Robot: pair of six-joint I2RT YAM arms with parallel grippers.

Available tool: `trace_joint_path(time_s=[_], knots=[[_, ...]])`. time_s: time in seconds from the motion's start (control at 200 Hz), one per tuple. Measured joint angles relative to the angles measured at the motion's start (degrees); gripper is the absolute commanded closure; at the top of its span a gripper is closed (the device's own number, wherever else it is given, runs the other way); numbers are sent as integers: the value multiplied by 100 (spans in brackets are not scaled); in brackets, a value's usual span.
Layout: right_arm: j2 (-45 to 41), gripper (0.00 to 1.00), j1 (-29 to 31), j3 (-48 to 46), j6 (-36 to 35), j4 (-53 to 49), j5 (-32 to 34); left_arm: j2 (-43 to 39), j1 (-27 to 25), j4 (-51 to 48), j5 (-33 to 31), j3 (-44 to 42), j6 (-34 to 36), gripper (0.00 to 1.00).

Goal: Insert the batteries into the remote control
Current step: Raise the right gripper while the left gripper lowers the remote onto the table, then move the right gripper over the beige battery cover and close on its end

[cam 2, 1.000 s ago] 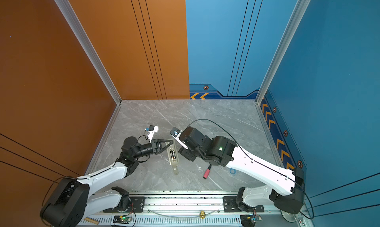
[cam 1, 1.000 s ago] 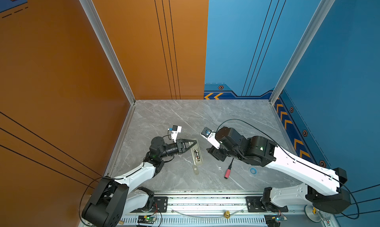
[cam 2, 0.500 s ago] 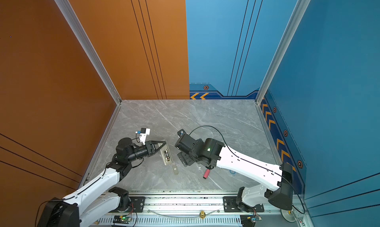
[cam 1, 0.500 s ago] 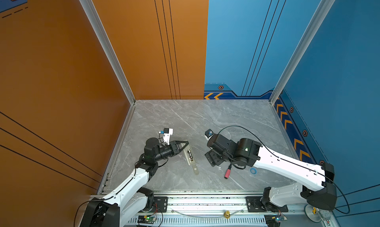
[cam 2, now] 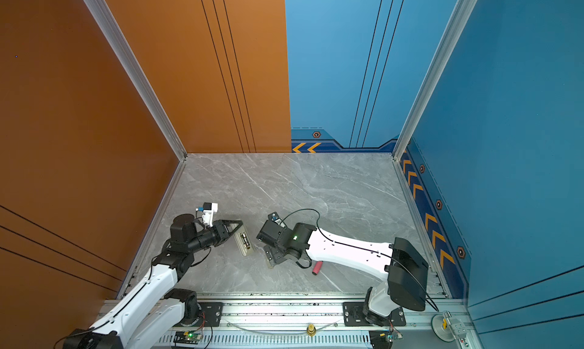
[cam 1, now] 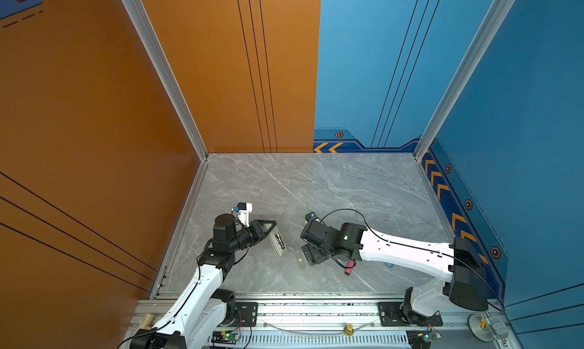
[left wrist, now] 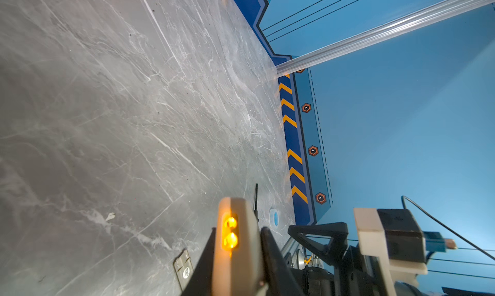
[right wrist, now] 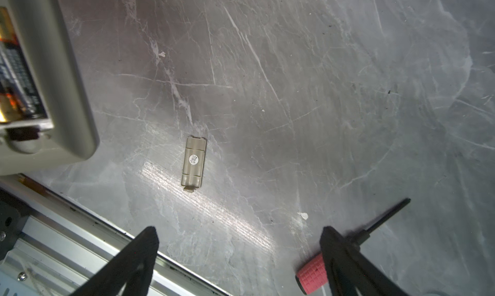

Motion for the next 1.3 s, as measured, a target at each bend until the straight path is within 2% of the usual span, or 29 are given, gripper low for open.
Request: trace_joint_path(time_s=[0.255, 0.551, 0.711, 0.831, 1.091, 1.302], knots=[[704, 12, 90, 4, 240, 581, -186, -540, 468, -595, -146, 0, 271, 100], [1440, 22, 341, 76, 286, 743, -507, -433, 656, -654, -142, 0, 286, 100], [1495, 42, 363, 76, 372, 868, -638, -409, 675, -649, -142, 0, 286, 100], [1537, 53, 363, 74, 363, 968, -741, -343, 675, -651, -142, 0, 286, 100], [1690, 57, 363, 42, 389, 1119, -890, -61, 673, -651, -142, 0, 289, 100], [1690, 68, 363, -120, 391, 1217, -911, -57, 584, -649, -149, 0, 289, 100]])
